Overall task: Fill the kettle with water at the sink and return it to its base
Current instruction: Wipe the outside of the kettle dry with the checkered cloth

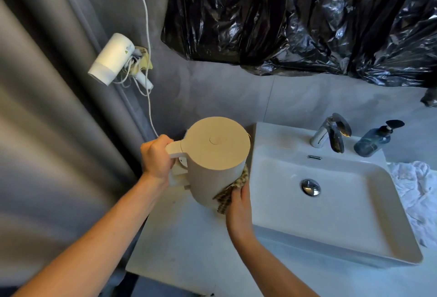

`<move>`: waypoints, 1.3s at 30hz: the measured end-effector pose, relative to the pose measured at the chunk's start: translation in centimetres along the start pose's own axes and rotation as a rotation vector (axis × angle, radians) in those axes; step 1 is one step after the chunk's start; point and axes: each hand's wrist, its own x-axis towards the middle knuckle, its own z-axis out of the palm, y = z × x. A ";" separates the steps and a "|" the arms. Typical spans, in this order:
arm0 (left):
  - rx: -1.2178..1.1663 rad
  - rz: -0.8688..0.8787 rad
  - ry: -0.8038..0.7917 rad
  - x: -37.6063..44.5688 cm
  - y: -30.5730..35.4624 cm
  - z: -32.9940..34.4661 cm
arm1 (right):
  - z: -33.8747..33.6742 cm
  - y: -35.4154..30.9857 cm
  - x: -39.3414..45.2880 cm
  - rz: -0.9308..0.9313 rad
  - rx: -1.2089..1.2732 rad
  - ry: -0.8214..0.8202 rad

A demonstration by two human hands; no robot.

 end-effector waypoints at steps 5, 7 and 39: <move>0.064 -0.072 0.117 -0.6 -3.9 -4.3 | 1.8 3.2 -3.3 0.119 0.020 -0.064; 0.065 -0.091 0.123 -1.1 -5.4 -5.7 | 2.4 4.2 -4.7 0.192 0.085 -0.115; 0.134 -0.161 0.184 -8.8 -17.0 -7.4 | 3.0 11.1 -4.9 0.764 0.658 0.250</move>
